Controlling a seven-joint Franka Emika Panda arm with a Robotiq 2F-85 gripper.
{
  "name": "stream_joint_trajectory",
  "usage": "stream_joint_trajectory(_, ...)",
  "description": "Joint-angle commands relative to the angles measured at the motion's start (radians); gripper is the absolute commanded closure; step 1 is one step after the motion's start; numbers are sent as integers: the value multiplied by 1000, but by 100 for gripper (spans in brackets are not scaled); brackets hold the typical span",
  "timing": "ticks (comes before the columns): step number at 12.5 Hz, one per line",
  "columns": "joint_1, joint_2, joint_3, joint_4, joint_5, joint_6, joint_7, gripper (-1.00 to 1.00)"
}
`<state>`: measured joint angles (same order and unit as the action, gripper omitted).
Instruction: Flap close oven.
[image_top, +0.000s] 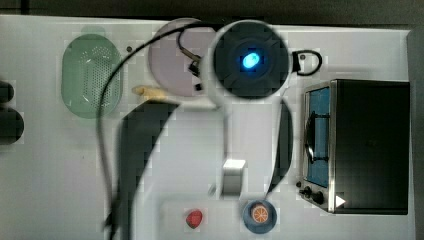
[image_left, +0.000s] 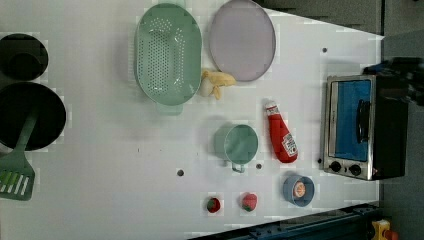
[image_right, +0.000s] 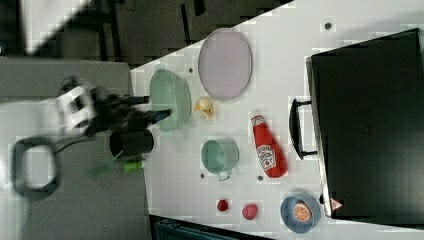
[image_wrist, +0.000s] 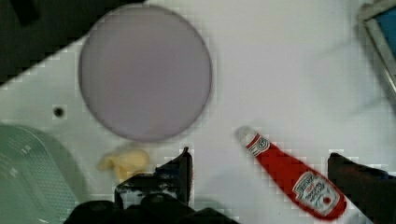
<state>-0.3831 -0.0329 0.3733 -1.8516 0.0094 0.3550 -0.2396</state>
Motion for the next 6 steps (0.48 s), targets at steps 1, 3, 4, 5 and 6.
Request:
stream_joint_trajectory(1,-30,-54,-31,17,7,-102,272,-100)
stream_joint_trajectory(3,-33,-98,-43,18,8,-179,273,-100)
stream_joint_trajectory(4,-33,-110,-51,20,8,-220,283,-100)
stream_joint_trajectory(5,-34,-116,-55,23,9,-237,294,-100)
stream_joint_trajectory(6,-34,-119,-61,27,10,-241,299,-100)
